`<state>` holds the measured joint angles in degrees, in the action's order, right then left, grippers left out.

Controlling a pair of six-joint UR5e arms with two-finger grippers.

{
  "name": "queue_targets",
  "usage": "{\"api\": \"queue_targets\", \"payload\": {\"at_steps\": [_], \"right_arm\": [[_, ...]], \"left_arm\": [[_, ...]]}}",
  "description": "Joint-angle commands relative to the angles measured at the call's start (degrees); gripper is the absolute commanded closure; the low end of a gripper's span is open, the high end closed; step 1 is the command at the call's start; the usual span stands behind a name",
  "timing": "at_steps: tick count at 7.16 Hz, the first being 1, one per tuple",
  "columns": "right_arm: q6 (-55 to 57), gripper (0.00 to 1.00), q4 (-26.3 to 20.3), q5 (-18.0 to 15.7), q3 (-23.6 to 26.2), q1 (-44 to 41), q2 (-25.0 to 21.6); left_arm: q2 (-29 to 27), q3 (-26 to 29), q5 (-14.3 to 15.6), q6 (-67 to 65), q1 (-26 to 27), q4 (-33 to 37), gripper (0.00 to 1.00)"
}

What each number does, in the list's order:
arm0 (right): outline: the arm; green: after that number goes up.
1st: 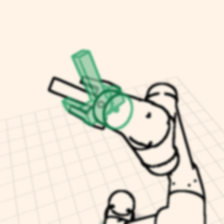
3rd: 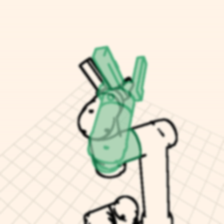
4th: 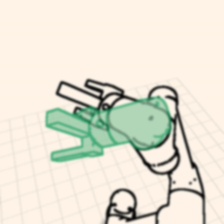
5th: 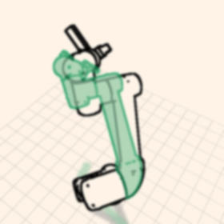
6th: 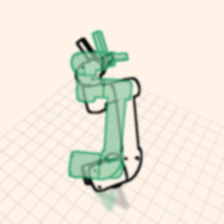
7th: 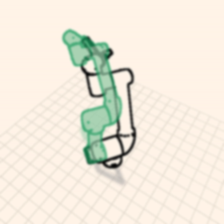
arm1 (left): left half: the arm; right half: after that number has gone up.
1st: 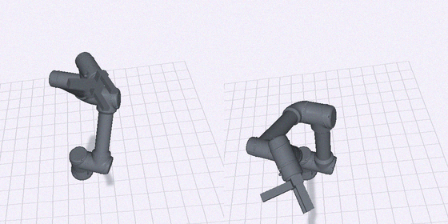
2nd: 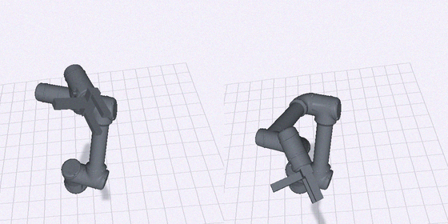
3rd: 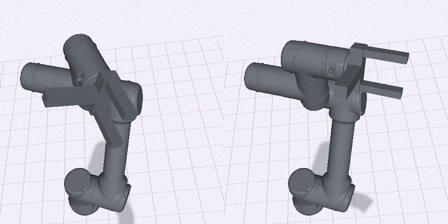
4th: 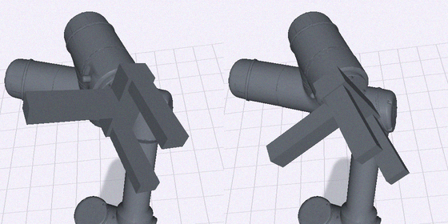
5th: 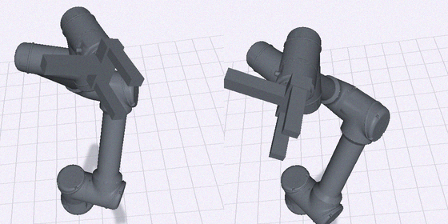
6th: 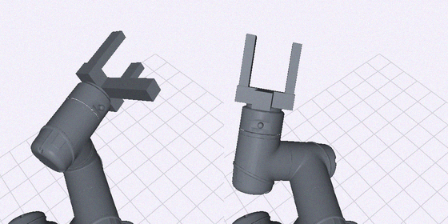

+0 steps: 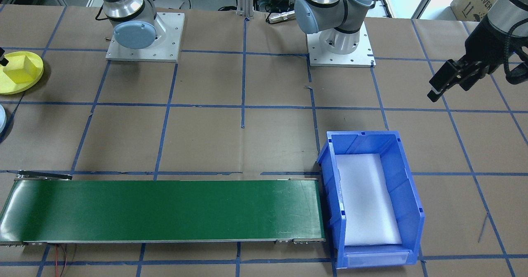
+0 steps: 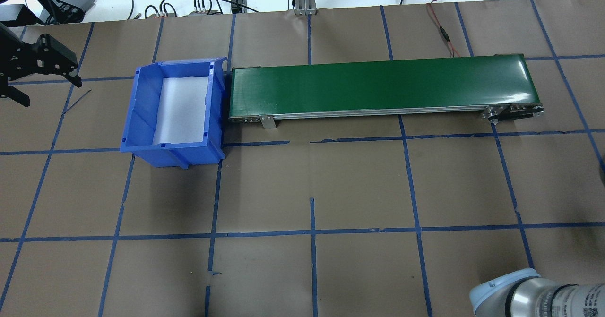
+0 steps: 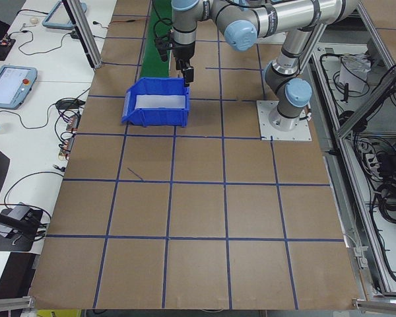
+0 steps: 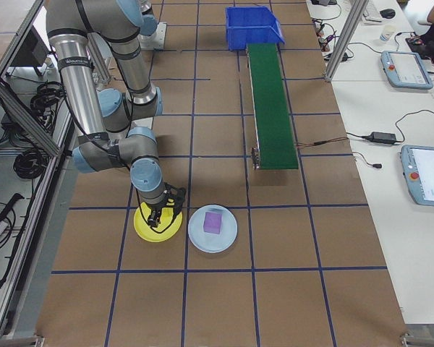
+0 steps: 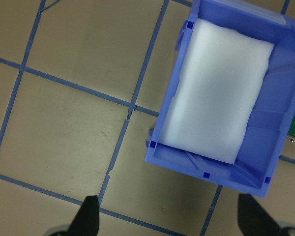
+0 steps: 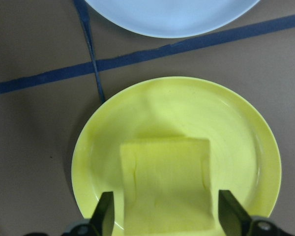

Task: Move block left to right into plate

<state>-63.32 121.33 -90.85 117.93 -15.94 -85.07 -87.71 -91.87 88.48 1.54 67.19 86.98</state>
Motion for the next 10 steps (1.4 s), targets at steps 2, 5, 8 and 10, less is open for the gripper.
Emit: {"api": "queue_targets", "payload": {"at_steps": [2,5,8,10], "right_arm": [[15.00,0.00,-17.91,-0.21,-11.81,-18.81,-5.01],[36.17,0.00,-22.97,-1.95,-16.74,-43.38,-9.92],[60.54,0.00,-34.30,1.16,-26.60,-64.42,-9.50],[70.51,0.00,-34.15,1.82,-28.71,-79.78,-9.33]], "left_arm": [[-0.44,-0.41,0.12,0.13,-0.31,0.12,0.00],[0.87,1.60,-0.50,-0.66,-0.31,0.03,0.00],[-2.63,0.28,-1.11,-0.05,0.65,-0.85,0.00],[-2.64,-0.06,-0.50,-0.14,2.76,1.33,0.00]]}}
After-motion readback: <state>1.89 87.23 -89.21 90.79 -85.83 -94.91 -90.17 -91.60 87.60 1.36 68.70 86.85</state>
